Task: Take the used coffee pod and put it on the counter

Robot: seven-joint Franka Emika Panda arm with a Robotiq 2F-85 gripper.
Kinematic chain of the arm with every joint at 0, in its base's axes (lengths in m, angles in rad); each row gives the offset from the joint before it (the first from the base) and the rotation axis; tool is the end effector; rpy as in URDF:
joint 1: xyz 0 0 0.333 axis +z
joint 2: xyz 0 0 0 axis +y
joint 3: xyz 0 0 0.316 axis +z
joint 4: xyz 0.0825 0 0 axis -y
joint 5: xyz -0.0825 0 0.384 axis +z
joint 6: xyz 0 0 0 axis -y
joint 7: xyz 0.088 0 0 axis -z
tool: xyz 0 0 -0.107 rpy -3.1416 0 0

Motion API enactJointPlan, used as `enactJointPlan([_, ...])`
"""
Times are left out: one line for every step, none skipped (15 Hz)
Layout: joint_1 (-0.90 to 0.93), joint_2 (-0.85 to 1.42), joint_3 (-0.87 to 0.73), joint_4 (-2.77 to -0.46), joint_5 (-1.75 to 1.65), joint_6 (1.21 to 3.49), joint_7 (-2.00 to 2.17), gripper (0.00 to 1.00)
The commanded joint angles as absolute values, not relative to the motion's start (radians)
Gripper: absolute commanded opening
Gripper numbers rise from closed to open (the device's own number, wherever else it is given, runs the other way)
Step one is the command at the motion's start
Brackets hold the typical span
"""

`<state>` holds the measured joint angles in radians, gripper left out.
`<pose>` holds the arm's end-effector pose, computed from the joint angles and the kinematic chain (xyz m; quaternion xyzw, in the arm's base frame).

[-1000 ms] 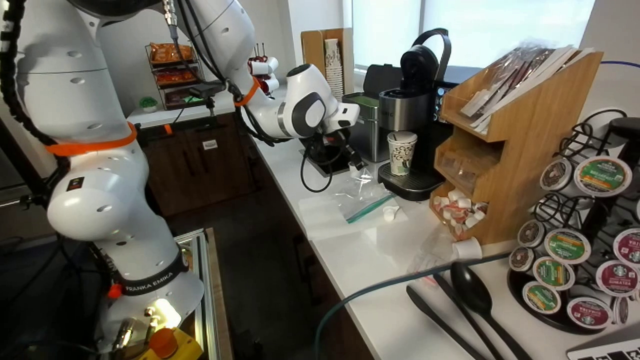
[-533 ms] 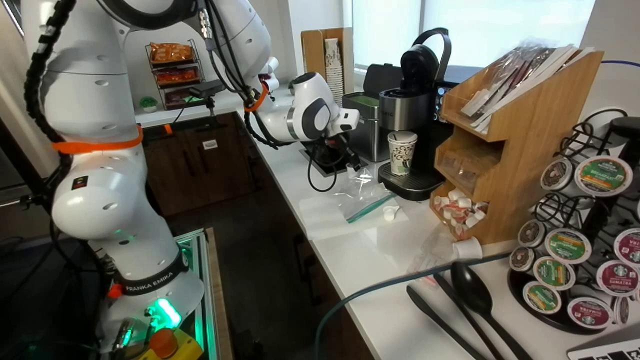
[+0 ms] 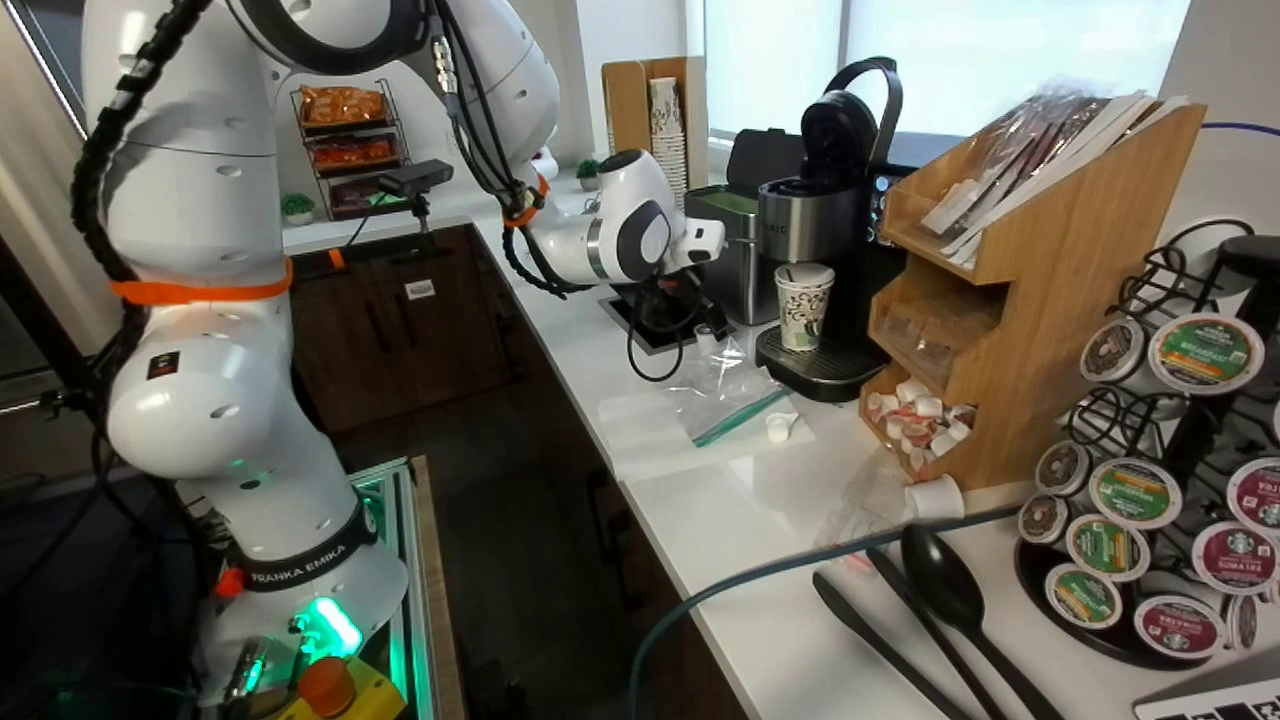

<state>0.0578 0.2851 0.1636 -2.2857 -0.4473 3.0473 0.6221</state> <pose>0.5453 0.1559 0.2793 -0.9702 -0.0081 -0.2369 0.0495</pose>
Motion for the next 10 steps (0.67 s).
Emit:
enactJointPlan([0.058, 0.254, 0.171, -2.283, -0.431, 3.032, 0.633, 1.00])
enactJointPlan([0.052, 0.230, 0.178, -2.287, -0.421, 3.028, 0.633, 1.00])
enactJointPlan([0.044, 0.204, 0.193, -2.292, -0.403, 3.016, 0.629, 1.00])
enactJointPlan([0.009, 0.164, 0.252, -2.301, -0.341, 2.957, 0.590, 1.00])
enactJointPlan([-0.025, 0.130, 0.311, -2.311, -0.268, 2.909, 0.545, 1.00])
enactJointPlan([-0.100, 0.084, 0.423, -2.329, -0.162, 2.799, 0.471, 1.00])
enactJointPlan([-0.103, 0.041, 0.429, -2.347, -0.085, 2.728, 0.420, 1.00])
enactJointPlan([0.010, -0.019, 0.309, -2.358, -0.001, 2.643, 0.377, 0.99])
enactJointPlan([0.020, -0.073, 0.275, -2.364, -0.031, 2.550, 0.413, 1.00])
enactJointPlan([0.028, -0.119, 0.246, -2.363, -0.062, 2.462, 0.437, 1.00])
